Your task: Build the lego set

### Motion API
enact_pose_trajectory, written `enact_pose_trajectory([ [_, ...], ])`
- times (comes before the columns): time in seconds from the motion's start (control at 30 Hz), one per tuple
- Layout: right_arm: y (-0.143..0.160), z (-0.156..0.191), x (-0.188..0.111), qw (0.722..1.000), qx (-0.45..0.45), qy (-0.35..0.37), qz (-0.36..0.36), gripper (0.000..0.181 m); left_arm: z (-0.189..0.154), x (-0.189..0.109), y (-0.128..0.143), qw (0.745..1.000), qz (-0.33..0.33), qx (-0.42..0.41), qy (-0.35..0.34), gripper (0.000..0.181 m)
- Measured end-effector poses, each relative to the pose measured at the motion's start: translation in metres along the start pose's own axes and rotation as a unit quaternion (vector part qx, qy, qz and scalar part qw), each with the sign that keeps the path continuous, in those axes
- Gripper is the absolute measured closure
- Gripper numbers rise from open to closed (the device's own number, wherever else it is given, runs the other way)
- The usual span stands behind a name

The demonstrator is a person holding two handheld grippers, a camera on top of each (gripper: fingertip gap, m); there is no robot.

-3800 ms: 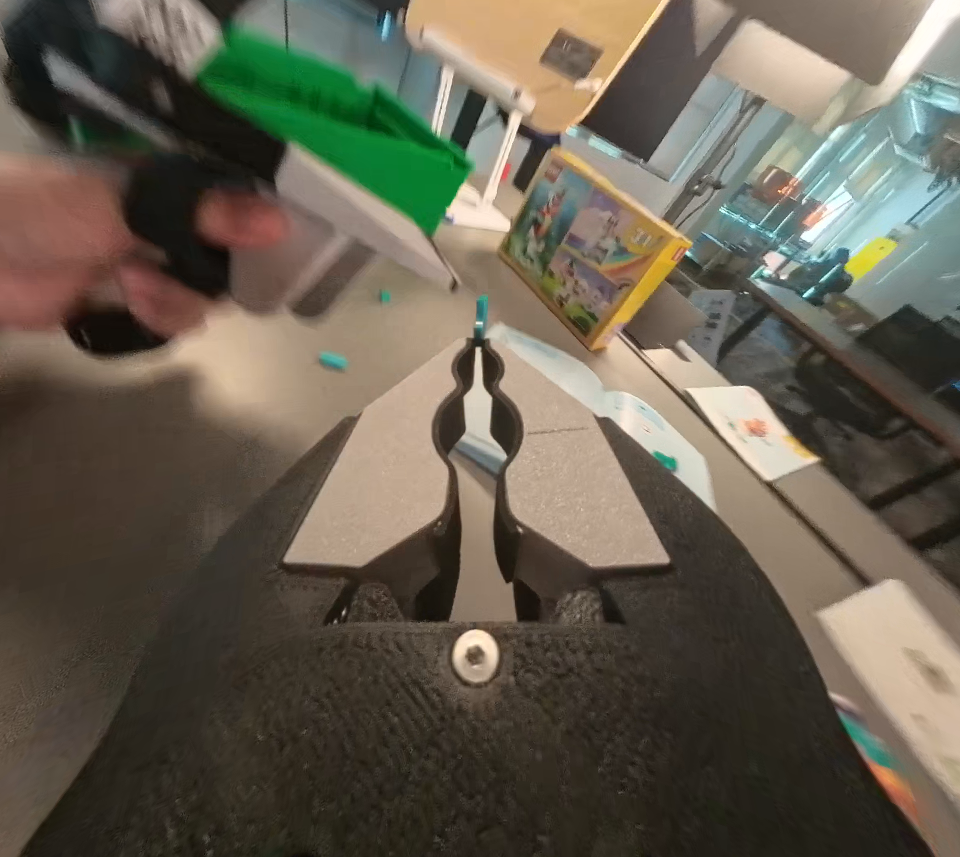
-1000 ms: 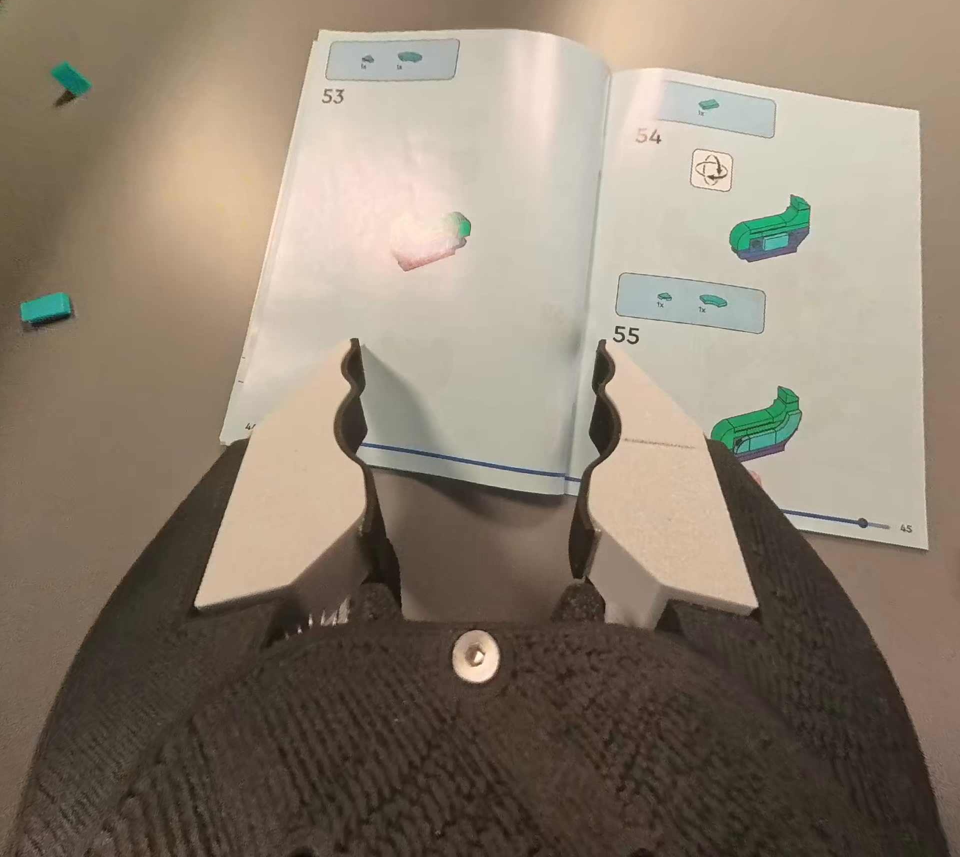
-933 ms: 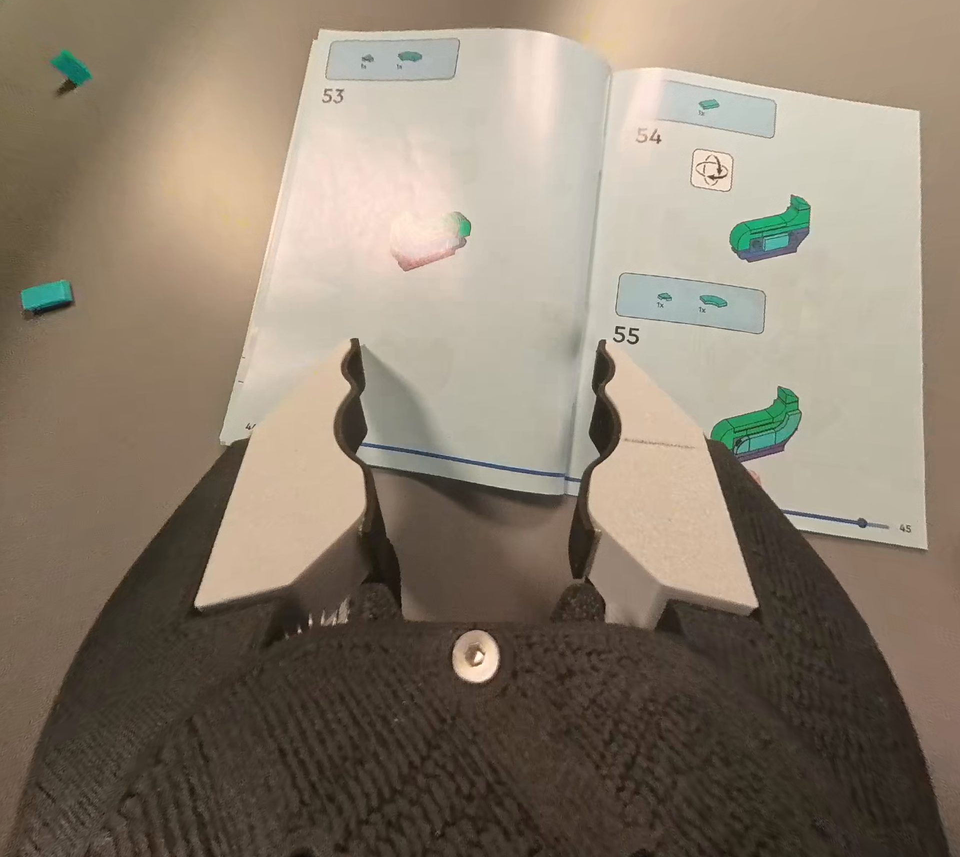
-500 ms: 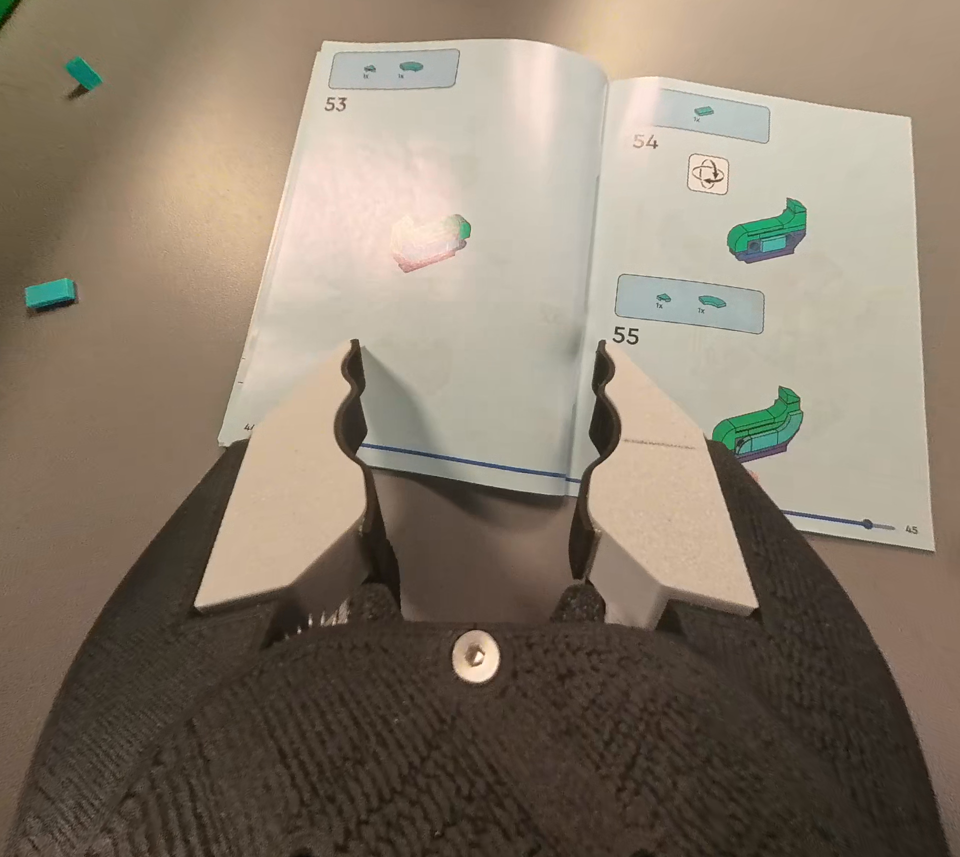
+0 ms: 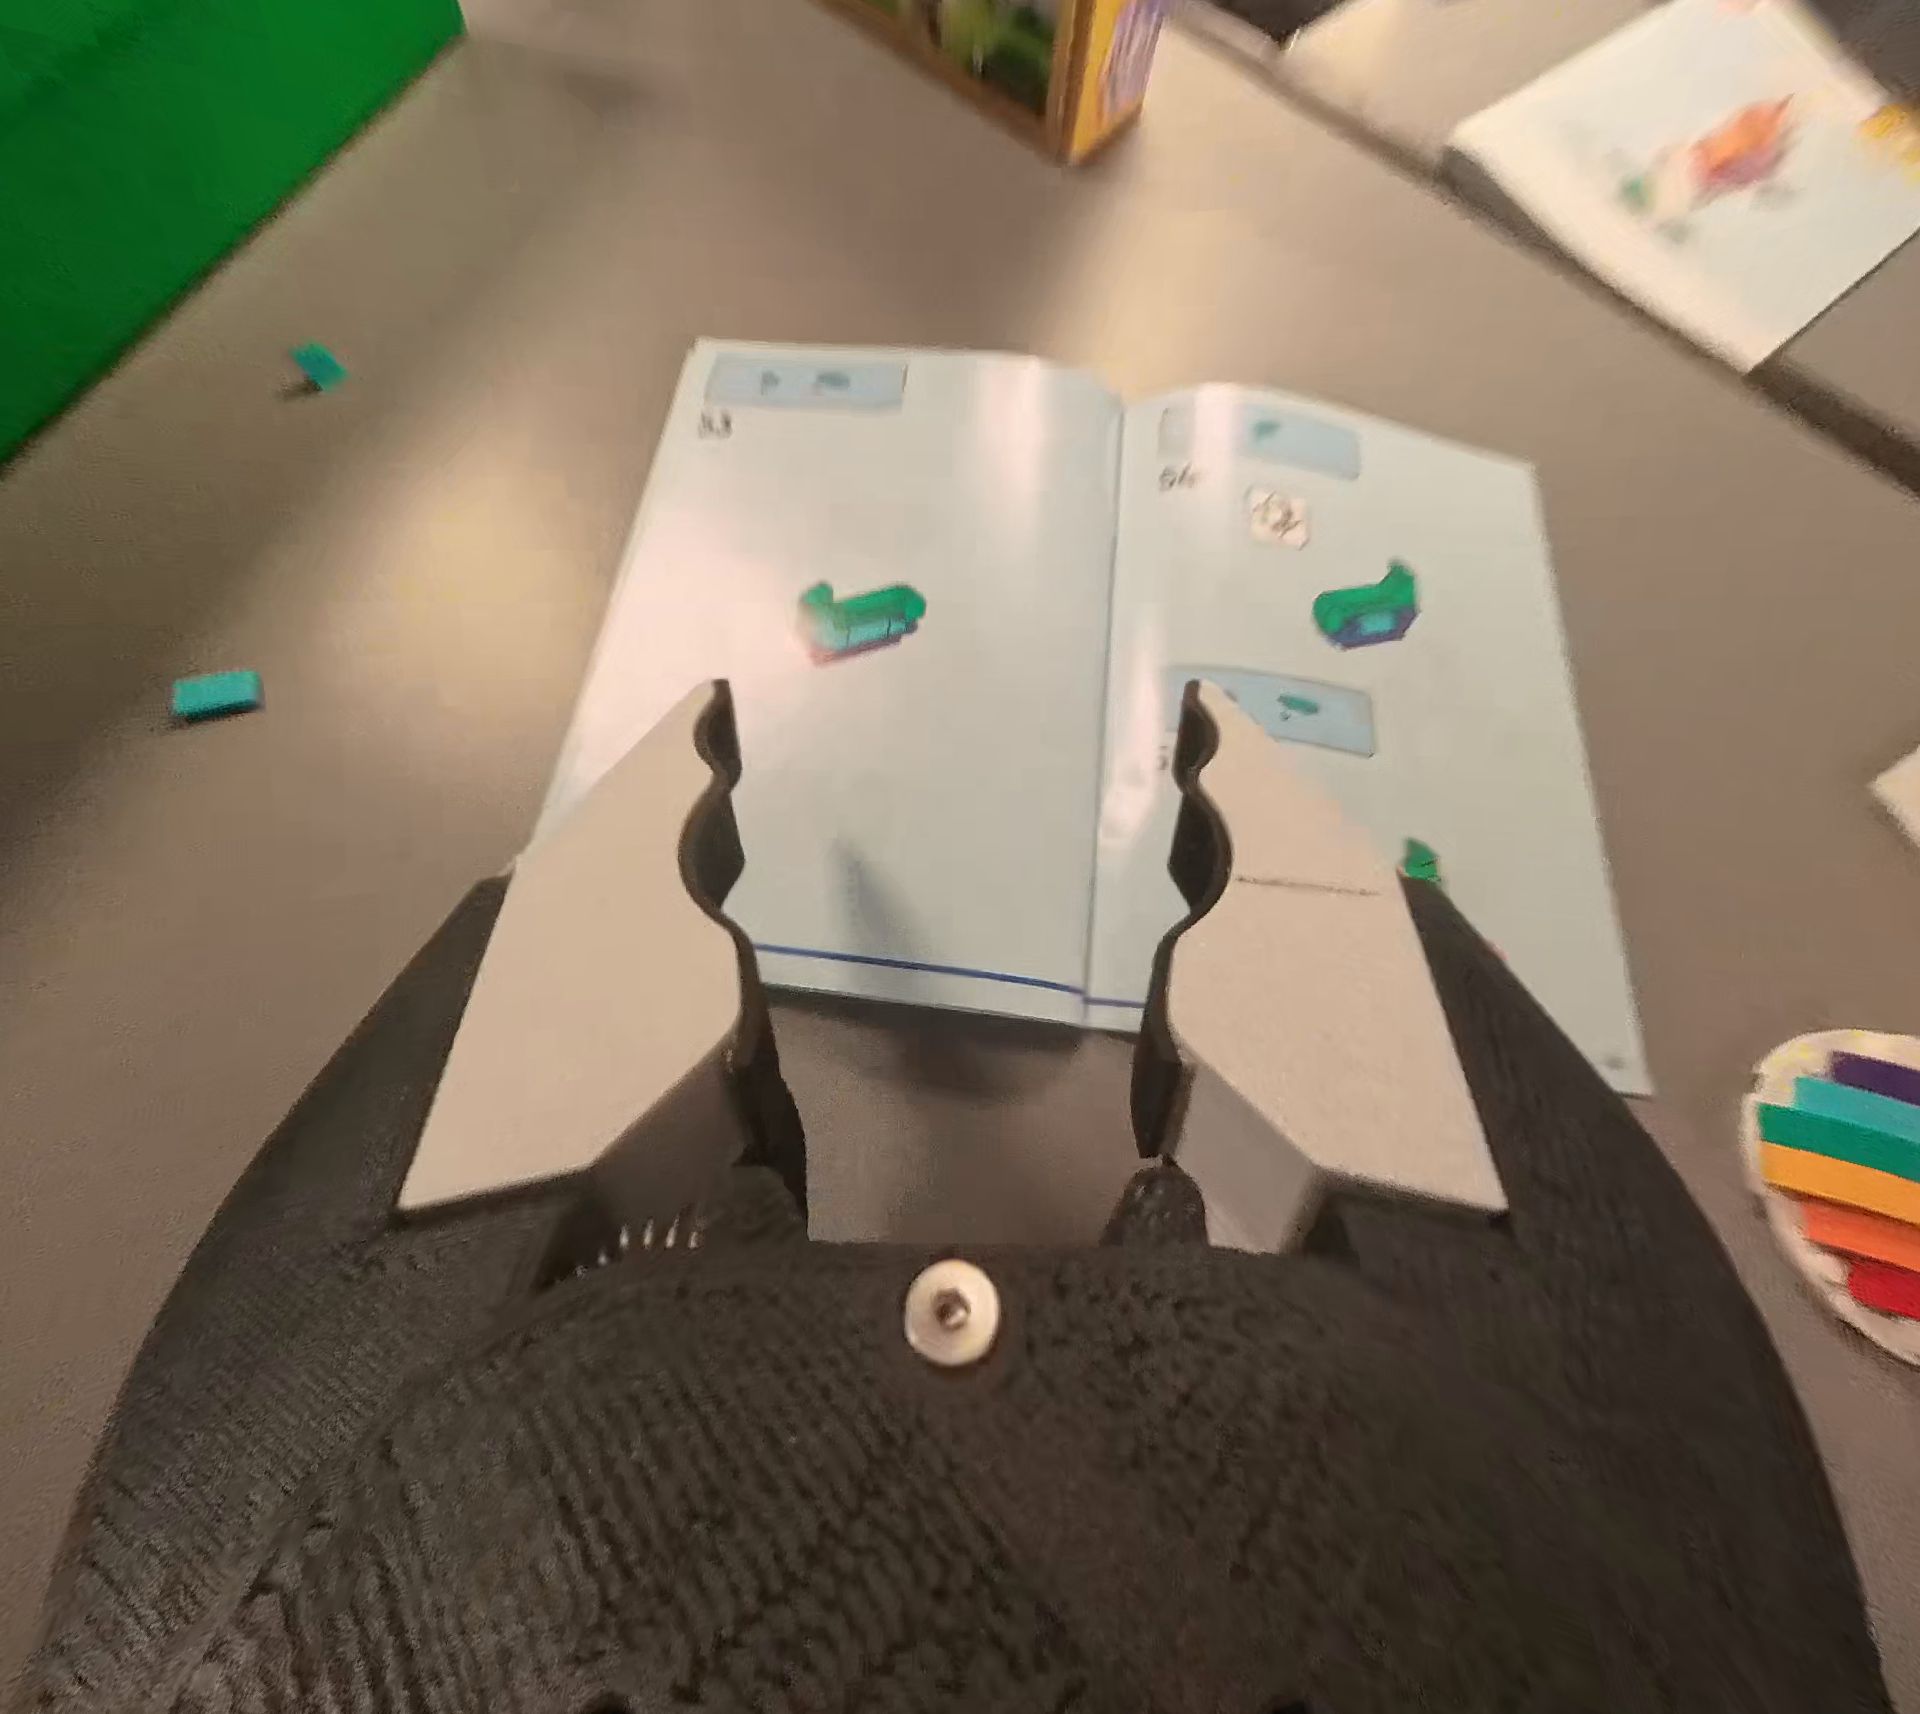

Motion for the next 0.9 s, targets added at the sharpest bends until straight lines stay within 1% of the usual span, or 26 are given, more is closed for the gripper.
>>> enact_pose_trajectory([
  [0.1, -0.020, 0.000, -0.029, 0.997, -0.024, 0.021, -0.072, 0.098, 0.005, -0.008, -0.002, 1.000, -0.001, 0.008, -0.017, 0.132],
  [0.2, -0.032, -0.002, -0.064, 0.982, -0.059, 0.064, -0.165, 0.100, 0.012, -0.015, -0.006, 0.999, -0.009, 0.011, -0.034, 0.132],
  [0.3, -0.028, -0.004, -0.094, 0.959, -0.079, 0.120, -0.245, 0.106, 0.016, -0.019, -0.010, 0.999, -0.015, 0.009, -0.042, 0.132],
  [0.43, -0.016, 0.000, -0.116, 0.921, -0.135, 0.184, -0.317, 0.119, 0.018, -0.020, -0.014, 0.998, -0.017, 0.021, -0.053, 0.133],
  [0.53, -0.020, 0.010, -0.122, 0.900, -0.174, 0.199, -0.346, 0.126, 0.018, -0.019, -0.016, 0.998, -0.016, 0.026, -0.055, 0.133],
  [0.6, -0.022, 0.015, -0.120, 0.894, -0.181, 0.198, -0.359, 0.129, 0.019, -0.018, -0.016, 0.998, -0.018, 0.026, -0.056, 0.132],
  [0.77, -0.019, 0.027, -0.111, 0.900, -0.165, 0.162, -0.368, 0.134, 0.020, -0.017, -0.013, 0.998, -0.023, 0.019, -0.059, 0.133],
  [0.9, -0.017, 0.023, -0.107, 0.903, -0.161, 0.166, -0.363, 0.138, 0.021, -0.018, -0.012, 0.998, -0.018, 0.018, -0.064, 0.133],
])
Point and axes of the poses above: each gripper's, where its closed fingertips meet, x out along the fingers, y out of its underside, z = x × y across the jaws, the point moved 1 cm from there along -x, back along the fingers, and after that the axes turned 2 degrees about -z, right-handed, at the moved point
